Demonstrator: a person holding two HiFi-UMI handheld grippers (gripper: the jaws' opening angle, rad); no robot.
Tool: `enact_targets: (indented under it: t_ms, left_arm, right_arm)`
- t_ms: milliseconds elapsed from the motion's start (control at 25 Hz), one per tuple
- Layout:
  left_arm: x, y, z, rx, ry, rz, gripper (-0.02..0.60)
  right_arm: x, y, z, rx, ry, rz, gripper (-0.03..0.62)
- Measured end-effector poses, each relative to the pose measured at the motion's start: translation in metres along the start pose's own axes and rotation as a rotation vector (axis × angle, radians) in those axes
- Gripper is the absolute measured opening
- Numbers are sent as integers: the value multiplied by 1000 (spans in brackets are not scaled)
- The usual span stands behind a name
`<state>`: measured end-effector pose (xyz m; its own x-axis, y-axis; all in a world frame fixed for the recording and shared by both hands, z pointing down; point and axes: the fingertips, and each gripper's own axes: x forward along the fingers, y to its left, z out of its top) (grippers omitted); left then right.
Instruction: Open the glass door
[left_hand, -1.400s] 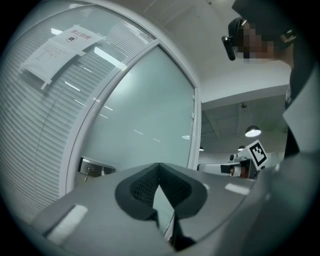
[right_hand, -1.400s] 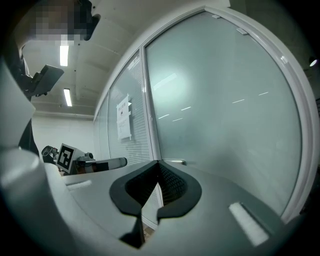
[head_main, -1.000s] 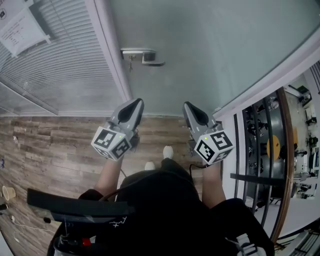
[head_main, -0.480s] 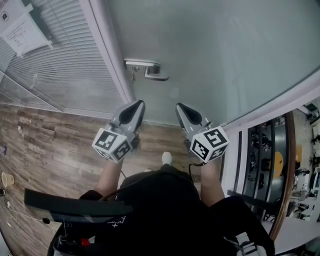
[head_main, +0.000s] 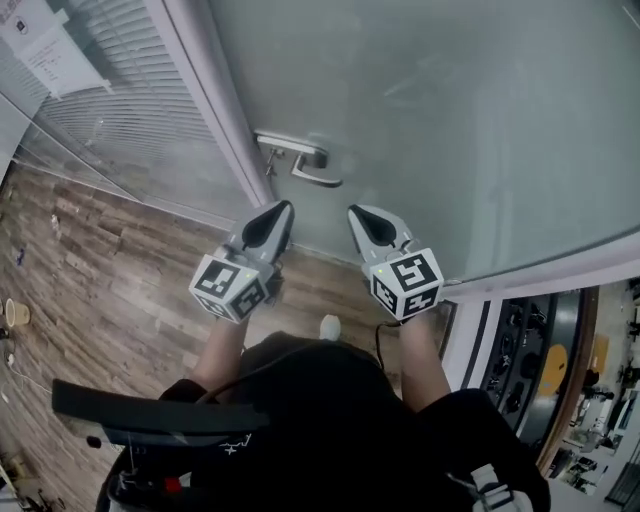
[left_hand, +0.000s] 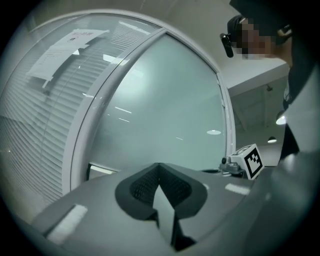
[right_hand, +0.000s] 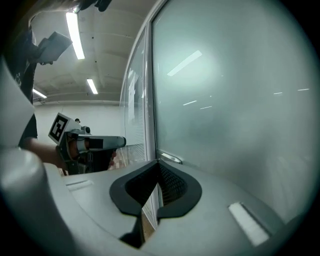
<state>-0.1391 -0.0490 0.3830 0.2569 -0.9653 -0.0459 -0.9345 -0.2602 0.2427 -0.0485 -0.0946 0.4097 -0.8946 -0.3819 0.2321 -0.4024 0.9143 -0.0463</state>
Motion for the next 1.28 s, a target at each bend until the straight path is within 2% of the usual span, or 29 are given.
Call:
enact_targets:
  t_ms: [240,480,600,800,1000,1280]
  left_arm:
    - [3,16,-2,-1,1,103,-2]
    - [-1,35,-7,-12,18,133,-1]
    - [0,44,-9,-14,28,134,-1]
    - [2,59,-10,-28,39,124,0]
    - [6,71,-13,-43,54,97,-1]
    - [15,79,-10,-36,69,59,0]
  right_arm:
    - [23,-9,-4,-70,40,56,3]
    - [50,-13,-9,-141,96,37,5]
    - [62,-11,-15,-173,132,26,45]
    - [83,-7,-27,-287,209,-17,90]
    - [99,-7,-40,-440,295,-79,161]
    - [114,-16,-65,-633,405,-175,164]
